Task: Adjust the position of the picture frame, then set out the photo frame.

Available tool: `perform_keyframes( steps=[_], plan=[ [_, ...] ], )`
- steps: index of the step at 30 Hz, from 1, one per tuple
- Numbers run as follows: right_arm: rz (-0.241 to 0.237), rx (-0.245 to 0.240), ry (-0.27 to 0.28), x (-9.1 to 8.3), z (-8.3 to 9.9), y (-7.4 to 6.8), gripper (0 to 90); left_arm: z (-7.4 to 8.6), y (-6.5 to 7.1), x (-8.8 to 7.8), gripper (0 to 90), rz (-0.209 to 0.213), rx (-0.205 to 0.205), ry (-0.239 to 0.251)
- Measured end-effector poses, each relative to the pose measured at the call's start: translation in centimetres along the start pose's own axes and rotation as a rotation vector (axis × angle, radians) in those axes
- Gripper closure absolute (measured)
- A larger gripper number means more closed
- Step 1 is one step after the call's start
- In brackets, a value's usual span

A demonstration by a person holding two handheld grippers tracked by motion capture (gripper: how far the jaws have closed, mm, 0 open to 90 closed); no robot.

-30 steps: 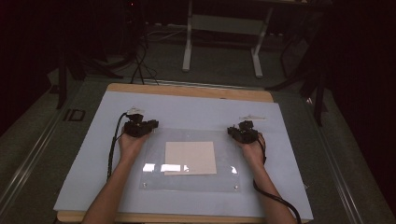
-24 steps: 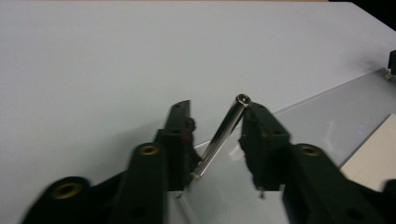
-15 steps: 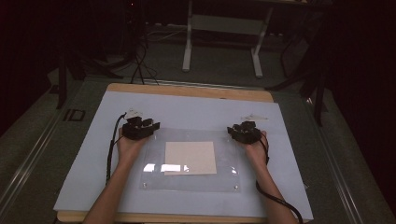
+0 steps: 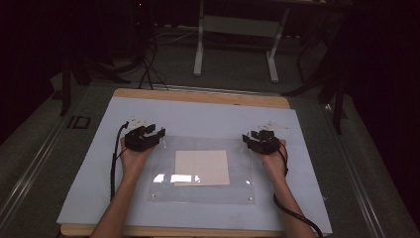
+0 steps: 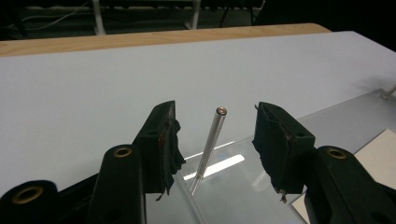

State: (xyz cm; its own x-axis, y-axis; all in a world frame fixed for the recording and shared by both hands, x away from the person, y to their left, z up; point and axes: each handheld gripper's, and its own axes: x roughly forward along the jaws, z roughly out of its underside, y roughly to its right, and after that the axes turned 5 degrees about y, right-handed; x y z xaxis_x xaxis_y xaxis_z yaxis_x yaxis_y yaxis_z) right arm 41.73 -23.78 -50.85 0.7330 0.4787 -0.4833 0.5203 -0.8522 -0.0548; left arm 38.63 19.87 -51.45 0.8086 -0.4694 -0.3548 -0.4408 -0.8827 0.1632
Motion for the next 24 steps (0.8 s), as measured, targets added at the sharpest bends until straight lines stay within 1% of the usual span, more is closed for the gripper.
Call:
perform_keyframes(
  steps=[3,6,7,10,11,12,13,14,16,21,22,23,24],
  plan=[
    [0.0,-0.01,0.005,0.02,-0.01,-0.12,54.6,0.1,0.03,0.0,48.7,-0.004,0.009,-0.009],
    [0.012,-0.014,0.013,0.03,0.02,-0.12,58.5,0.22,0.02,0.08,48.7,-0.002,0.003,-0.014],
    [0.016,-0.01,0.017,0.04,0.06,-0.06,61.7,0.29,0.02,0.09,48.6,-0.003,0.01,-0.02],
    [0.017,0.027,0.039,-0.03,0.23,0.12,73.8,0.47,0.07,0.07,48.7,-0.005,0.007,-0.02],
    [0.023,0.029,0.042,0.0,0.26,0.13,75.9,0.51,0.05,0.07,48.7,-0.006,0.008,-0.02],
    [0.015,0.028,0.045,0.03,0.31,0.09,79.8,0.54,0.03,0.04,48.7,-0.009,0.007,-0.022],
    [0.009,0.021,0.051,0.04,0.37,-0.01,82.4,0.58,-0.04,0.02,48.7,-0.009,0.003,-0.02],
    [0.012,0.009,0.052,0.06,0.42,-0.18,84.1,0.6,-0.08,0.01,48.7,-0.009,0.002,-0.019],
    [0.026,-0.011,0.052,0.08,0.43,-0.37,84.9,0.65,-0.11,-0.03,49.1,-0.013,0.001,-0.021],
    [0.025,-0.011,0.055,0.06,0.51,-0.36,85.0,0.78,-0.14,0.0,50.4,-0.014,0.004,-0.025],
    [0.028,-0.014,0.057,0.05,0.55,-0.4,85.2,0.89,-0.17,-0.02,55.8,-0.019,0.009,-0.024],
    [0.028,-0.014,0.057,0.05,0.55,-0.4,85.2,0.89,-0.17,-0.02,57.8,-0.019,0.009,-0.024],
    [0.028,-0.014,0.057,0.05,0.56,-0.41,85.2,0.9,-0.21,-0.08,57.8,-0.019,0.015,-0.021]
  ],
)
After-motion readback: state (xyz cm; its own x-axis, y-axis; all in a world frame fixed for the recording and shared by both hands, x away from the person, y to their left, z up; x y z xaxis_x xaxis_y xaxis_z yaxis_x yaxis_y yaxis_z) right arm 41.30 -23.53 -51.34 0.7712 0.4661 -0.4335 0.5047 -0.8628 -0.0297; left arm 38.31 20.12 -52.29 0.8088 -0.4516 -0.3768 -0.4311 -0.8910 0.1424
